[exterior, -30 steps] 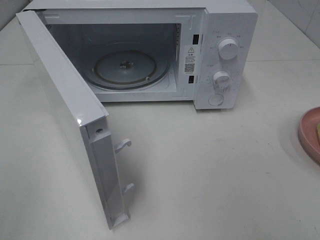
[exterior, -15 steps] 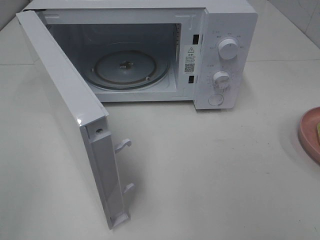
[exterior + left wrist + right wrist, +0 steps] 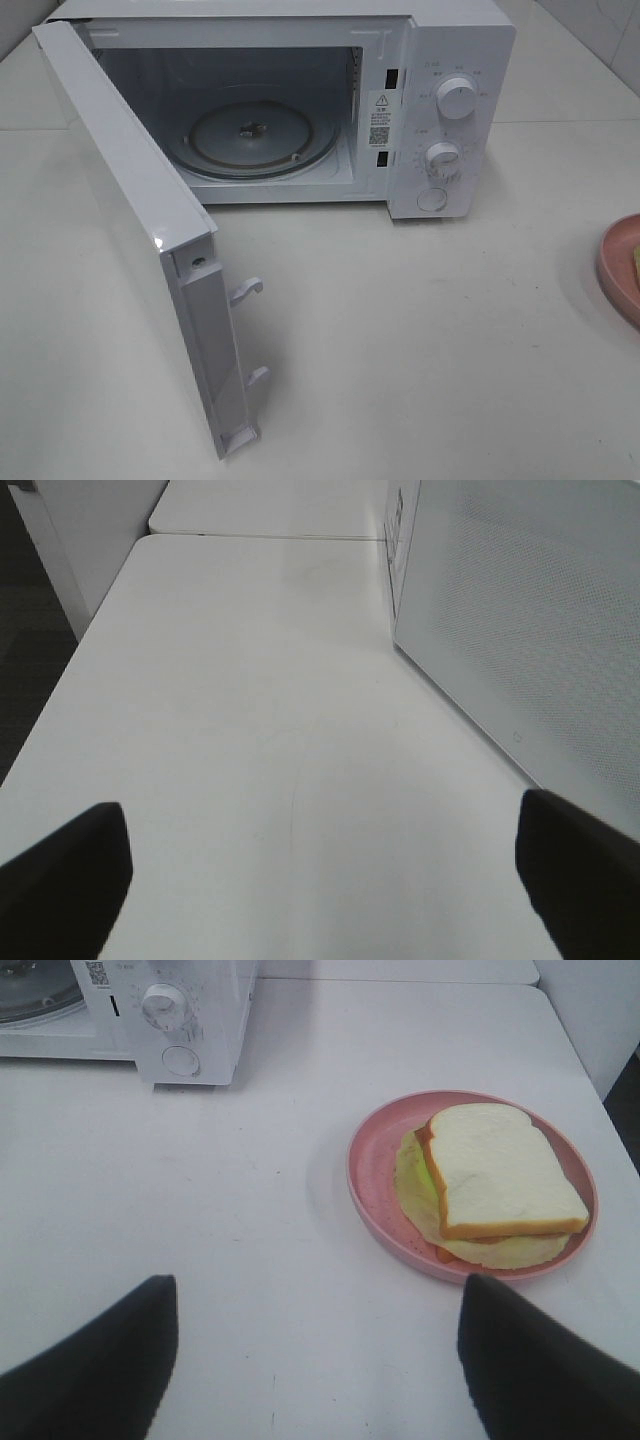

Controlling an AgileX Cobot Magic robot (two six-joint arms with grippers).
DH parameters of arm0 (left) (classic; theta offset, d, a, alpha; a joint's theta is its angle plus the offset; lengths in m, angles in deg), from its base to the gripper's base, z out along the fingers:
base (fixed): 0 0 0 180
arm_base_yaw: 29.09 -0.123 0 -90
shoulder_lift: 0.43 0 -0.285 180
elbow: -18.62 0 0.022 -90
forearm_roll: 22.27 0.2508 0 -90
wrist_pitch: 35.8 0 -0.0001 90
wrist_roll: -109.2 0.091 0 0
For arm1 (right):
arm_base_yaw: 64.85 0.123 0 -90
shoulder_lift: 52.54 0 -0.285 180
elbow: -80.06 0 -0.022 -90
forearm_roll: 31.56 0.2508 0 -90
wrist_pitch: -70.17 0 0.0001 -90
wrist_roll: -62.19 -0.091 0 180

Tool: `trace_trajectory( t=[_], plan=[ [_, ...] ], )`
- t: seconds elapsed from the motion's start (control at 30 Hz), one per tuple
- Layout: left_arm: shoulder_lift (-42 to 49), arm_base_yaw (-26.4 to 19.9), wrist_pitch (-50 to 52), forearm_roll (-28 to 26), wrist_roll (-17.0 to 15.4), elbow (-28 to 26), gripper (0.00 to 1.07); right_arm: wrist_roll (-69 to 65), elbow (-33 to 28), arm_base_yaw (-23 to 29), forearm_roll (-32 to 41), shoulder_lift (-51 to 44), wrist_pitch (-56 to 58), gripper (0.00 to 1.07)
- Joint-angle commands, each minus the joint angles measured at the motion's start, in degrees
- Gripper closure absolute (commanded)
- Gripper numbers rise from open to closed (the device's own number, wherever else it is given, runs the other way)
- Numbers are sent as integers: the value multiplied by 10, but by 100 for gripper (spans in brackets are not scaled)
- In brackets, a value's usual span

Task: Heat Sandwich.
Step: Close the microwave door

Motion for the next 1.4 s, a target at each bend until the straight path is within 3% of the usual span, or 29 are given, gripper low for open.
trace_trajectory(
  t=[0.03,1.4],
  plan=[
    [14,-1,2,-2,-1,1,9,9,-1,-5,2,-16,-3,32],
    [14,-1,2,-2,-2,1,9,9,-1,-5,2,-16,-3,32]
  ],
)
